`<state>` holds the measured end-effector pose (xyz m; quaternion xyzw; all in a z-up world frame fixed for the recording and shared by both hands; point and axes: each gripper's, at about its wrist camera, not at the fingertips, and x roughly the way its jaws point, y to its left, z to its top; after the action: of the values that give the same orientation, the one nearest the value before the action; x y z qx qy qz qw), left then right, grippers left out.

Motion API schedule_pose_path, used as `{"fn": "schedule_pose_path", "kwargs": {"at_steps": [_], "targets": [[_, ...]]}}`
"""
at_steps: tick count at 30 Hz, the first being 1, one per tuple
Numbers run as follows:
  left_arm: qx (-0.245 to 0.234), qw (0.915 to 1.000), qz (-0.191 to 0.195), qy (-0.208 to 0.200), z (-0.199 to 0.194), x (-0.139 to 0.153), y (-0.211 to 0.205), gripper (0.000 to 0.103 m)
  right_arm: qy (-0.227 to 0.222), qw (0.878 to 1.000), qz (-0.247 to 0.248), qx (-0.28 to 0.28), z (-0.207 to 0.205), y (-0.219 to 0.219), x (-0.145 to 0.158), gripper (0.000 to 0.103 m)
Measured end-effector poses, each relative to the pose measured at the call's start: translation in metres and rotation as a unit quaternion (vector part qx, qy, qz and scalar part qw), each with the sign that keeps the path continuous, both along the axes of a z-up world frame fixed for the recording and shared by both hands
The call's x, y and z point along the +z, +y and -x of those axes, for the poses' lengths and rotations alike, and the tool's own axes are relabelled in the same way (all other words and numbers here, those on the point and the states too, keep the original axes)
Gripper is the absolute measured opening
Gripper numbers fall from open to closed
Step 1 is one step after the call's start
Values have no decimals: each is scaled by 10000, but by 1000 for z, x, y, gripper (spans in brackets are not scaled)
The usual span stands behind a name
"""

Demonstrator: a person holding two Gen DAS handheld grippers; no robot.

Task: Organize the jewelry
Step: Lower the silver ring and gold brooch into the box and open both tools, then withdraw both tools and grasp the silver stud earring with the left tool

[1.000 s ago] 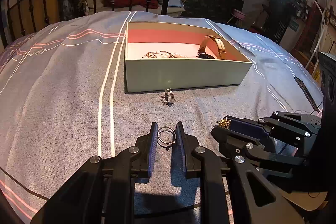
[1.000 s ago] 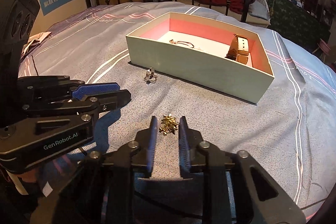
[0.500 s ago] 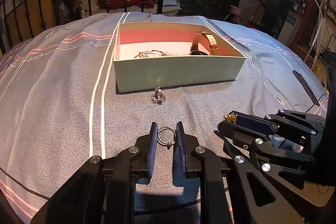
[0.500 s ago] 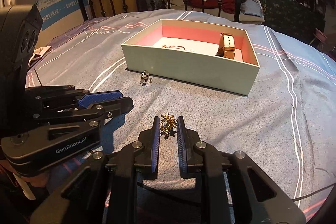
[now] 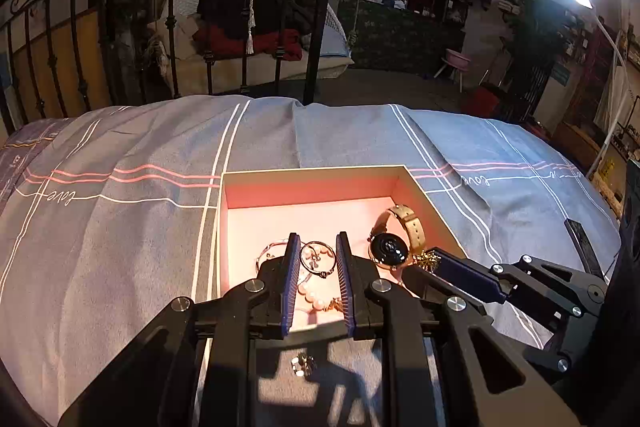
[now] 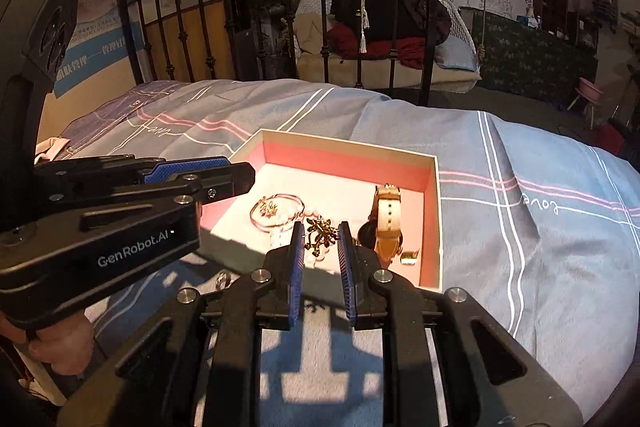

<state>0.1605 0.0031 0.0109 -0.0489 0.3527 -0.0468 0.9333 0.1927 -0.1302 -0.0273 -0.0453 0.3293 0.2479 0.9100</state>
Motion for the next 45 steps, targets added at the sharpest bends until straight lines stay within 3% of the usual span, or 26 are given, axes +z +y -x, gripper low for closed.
{"fn": "schedule_pose_path", "kwargs": {"at_steps": [8,25,30,32,34,35,40,45], "targets": [[280,9991,7,317,-40,-18,13,18,-156,9993,299,-129,-35,17,-4,18],[366,9969,-57,689,-54,-45,17,18,99,9983,569,-92,-46,21,-29,18],[393,9972,3,637,-48,-39,21,27,59,9983,577,-39,-41,20,-27,19],[399,9975,17,577,-41,-33,23,31,33,9986,531,-51,-36,18,-23,23],[371,9981,91,491,-30,-27,25,38,-34,9990,442,-71,-26,13,-17,46],[352,9984,115,429,-23,-23,26,42,-118,9991,407,-95,-17,7,-14,51],[190,9993,219,246,29,-19,24,45,-157,9994,194,-231,26,-19,-7,53],[70,9994,-3,326,66,-38,6,45,202,9989,104,-422,55,-43,-27,56]]}}
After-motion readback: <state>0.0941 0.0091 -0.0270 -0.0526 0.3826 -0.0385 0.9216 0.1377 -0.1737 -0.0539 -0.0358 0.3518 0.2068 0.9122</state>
